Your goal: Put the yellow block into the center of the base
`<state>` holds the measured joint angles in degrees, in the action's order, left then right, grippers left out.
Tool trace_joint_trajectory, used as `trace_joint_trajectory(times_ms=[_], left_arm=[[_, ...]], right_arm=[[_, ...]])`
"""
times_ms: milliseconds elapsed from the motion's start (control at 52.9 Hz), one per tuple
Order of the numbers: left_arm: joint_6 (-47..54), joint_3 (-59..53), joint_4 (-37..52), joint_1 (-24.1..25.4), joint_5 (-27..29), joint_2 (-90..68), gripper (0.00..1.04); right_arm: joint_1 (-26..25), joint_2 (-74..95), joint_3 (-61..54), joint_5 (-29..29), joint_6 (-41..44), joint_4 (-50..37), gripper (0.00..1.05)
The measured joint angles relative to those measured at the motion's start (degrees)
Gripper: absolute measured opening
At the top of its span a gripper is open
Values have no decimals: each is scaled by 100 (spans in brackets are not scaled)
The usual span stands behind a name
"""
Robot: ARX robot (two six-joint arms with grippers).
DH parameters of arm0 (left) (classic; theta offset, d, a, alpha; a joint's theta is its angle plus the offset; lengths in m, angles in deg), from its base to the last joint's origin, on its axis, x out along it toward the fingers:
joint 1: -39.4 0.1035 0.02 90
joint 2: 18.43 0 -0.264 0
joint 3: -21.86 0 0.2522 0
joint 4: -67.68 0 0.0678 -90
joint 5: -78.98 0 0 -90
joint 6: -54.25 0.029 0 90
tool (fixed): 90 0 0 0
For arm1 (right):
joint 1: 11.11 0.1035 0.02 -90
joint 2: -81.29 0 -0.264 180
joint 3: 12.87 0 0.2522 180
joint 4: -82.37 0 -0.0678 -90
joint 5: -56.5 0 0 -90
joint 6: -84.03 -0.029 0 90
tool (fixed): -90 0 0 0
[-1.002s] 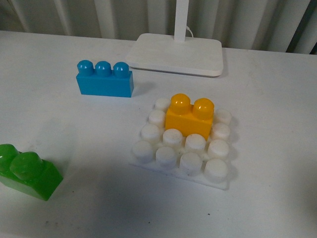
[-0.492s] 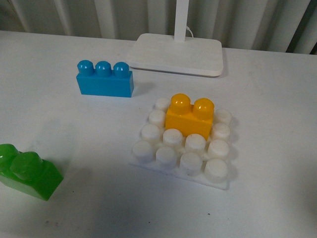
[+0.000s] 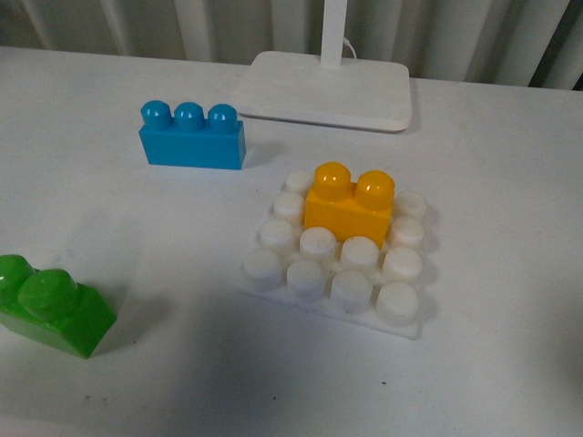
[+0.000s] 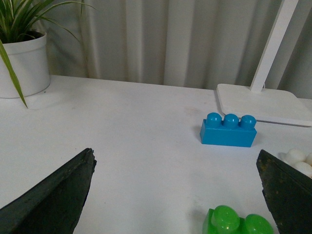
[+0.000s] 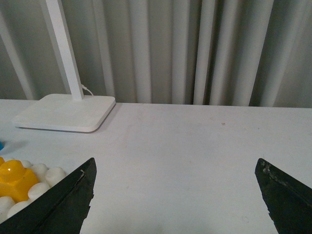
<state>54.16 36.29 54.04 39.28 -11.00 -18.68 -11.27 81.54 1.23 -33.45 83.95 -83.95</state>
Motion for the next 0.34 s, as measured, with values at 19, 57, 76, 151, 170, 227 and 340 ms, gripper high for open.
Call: trace_joint_trajectory(times_ms=[19, 57, 76, 151, 170, 227, 340], left_arm=[[-2, 0, 0, 0, 0, 0, 100], [-2, 0, 0, 0, 0, 0, 98], [-2, 0, 0, 0, -2, 0, 98], [-4, 0, 0, 0, -2, 0, 98], [-2, 0, 0, 0, -2, 0, 98], [-2, 0, 0, 0, -2, 0, 98], [-2, 0, 0, 0, -2, 0, 98]], right_arm=[[0, 0, 0, 0, 0, 0, 96], [0, 0, 0, 0, 0, 0, 96], [0, 0, 0, 0, 0, 0, 96], [0, 0, 0, 0, 0, 0, 96], [0, 0, 0, 0, 0, 0, 96], [0, 0, 0, 0, 0, 0, 96], [0, 0, 0, 0, 0, 0, 96]])
